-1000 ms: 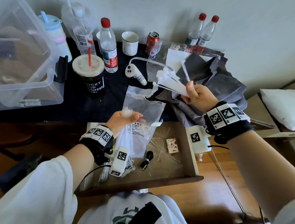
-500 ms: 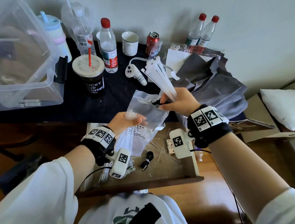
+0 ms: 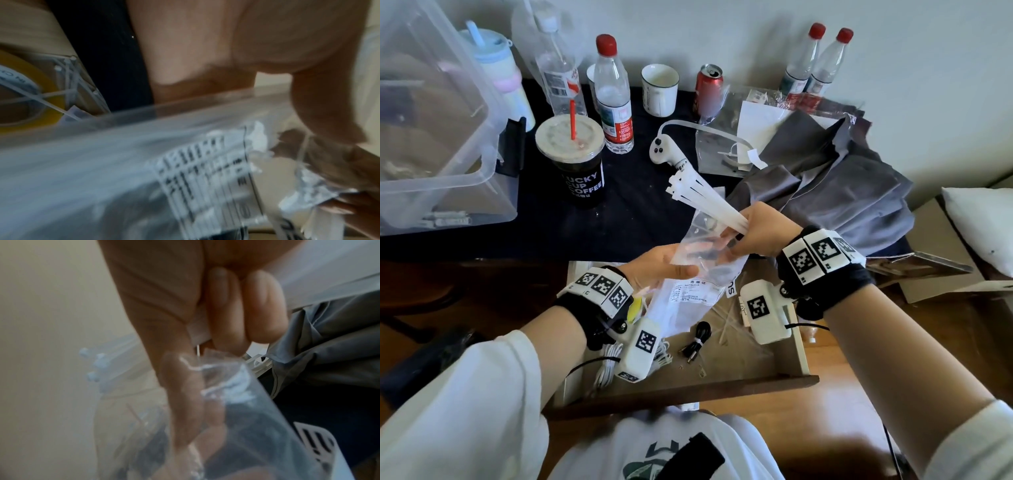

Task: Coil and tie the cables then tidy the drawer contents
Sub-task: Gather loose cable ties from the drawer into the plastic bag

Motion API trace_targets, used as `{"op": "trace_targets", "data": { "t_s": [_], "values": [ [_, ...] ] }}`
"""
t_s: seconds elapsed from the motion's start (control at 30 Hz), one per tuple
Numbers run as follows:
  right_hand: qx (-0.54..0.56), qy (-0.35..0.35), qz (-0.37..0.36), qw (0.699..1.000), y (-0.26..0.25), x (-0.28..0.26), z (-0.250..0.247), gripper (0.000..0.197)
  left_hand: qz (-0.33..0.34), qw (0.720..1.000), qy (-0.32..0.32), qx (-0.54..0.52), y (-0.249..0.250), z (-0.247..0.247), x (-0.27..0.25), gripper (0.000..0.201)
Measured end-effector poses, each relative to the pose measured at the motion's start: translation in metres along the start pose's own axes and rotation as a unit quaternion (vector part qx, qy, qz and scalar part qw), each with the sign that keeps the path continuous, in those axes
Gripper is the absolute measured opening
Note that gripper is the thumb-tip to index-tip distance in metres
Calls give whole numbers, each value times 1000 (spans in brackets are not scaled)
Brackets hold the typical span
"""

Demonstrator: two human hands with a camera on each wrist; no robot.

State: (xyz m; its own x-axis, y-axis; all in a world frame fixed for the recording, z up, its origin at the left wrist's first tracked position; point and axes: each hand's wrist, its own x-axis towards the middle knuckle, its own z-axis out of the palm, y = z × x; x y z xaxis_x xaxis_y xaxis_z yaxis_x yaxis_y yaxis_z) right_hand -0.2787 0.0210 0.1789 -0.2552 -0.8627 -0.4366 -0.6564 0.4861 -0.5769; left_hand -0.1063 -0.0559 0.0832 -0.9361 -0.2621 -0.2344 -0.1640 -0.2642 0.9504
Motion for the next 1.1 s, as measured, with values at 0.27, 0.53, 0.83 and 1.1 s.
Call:
{"op": "trace_targets", "data": {
  "t_s": [0.27,0.53,0.83,1.1],
  "values": [
    [21,-16,-36,999,1,3,4,25,-5,1000,0,-14,3,11,10,111],
    [54,79,-59,994,15,1,-4,21,-18,999,42,11,-5,6,11,80],
    [96,134,-117,979,45,-5,-33,21,-15,995,85,-46,-9,-17,-4,88],
    [-49,34,-107,992,40,1,-31,50,-3,998,58,-19,0,-18,-7,84]
  ]
}}
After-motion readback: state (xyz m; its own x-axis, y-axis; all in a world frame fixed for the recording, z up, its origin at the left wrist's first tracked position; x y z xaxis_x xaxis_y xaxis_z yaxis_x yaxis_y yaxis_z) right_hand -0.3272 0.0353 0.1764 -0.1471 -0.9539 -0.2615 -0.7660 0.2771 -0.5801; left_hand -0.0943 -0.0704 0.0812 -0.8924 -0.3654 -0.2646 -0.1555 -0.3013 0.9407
